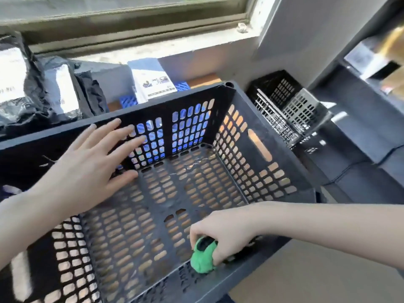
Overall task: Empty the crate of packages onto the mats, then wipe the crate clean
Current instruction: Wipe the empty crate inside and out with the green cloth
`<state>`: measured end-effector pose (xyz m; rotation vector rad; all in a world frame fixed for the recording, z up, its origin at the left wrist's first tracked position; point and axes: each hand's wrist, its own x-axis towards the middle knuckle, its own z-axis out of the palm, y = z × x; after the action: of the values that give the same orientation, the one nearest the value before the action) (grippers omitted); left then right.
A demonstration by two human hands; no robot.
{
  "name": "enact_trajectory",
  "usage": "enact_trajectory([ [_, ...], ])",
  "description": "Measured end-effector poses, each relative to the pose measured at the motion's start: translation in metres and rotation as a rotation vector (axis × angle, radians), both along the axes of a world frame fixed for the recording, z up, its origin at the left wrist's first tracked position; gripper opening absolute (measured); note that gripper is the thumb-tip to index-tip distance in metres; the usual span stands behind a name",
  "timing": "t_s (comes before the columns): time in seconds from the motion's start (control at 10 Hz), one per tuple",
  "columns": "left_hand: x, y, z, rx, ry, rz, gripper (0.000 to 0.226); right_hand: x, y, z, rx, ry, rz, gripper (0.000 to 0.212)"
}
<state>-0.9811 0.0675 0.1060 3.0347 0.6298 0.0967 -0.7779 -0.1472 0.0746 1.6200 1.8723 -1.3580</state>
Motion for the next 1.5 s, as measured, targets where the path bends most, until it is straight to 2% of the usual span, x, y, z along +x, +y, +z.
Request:
enact_trajectory([
  [0.2,0.032,0.041,0.000,0.011,-0.178,-0.124,0.070,-0.030,-0.010,0.028,-0.031,-0.175,-0.057,0.036],
  [0.3,0.054,0.053,-0.002,0.009,-0.198,-0.222,0.074,-0.046,-0.001,0.039,-0.060,-0.250,-0.138,0.033],
  [0.4,0.082,0.052,-0.004,-0.011,-0.213,-0.331,0.074,-0.060,0.000,0.049,-0.132,-0.384,-0.187,0.034],
  [0.5,0.113,0.042,-0.006,-0.018,-0.264,-0.431,0.065,-0.073,0.002,0.057,-0.103,-0.538,-0.183,0.033],
  [0.6,0.142,0.036,-0.007,-0.032,-0.317,-0.497,0.070,-0.083,-0.006,0.058,-0.075,-0.689,-0.192,0.027],
  [0.7,0.170,0.035,-0.006,-0.038,-0.381,-0.537,0.064,-0.079,-0.013,0.055,-0.041,-0.875,-0.242,0.024],
  [0.8,0.189,0.037,-0.012,-0.036,-0.386,-0.557,0.063,-0.062,-0.013,0.056,-0.117,-0.921,-0.398,0.021],
  [1.0,0.197,0.042,-0.032,0.090,-0.329,-0.556,0.070,-0.027,-0.017,0.052,-0.168,-1.126,-0.411,0.031],
  [1.2,0.197,0.040,-0.032,0.111,-0.305,-0.512,0.067,0.007,-0.016,0.033,-0.185,-1.221,-0.492,0.031],
  [1.3,0.197,0.038,-0.031,0.185,-0.262,-0.482,0.065,0.009,-0.014,0.009,-0.261,-1.173,-0.507,0.033],
  [1.4,0.196,0.035,-0.030,0.240,-0.235,-0.456,0.064,0.013,-0.013,-0.019,-0.327,-1.132,-0.498,0.045],
  [1.5,0.198,0.033,-0.032,0.304,-0.191,-0.462,0.065,0.019,0.001,-0.037,-0.432,-1.041,-0.433,0.039],
])
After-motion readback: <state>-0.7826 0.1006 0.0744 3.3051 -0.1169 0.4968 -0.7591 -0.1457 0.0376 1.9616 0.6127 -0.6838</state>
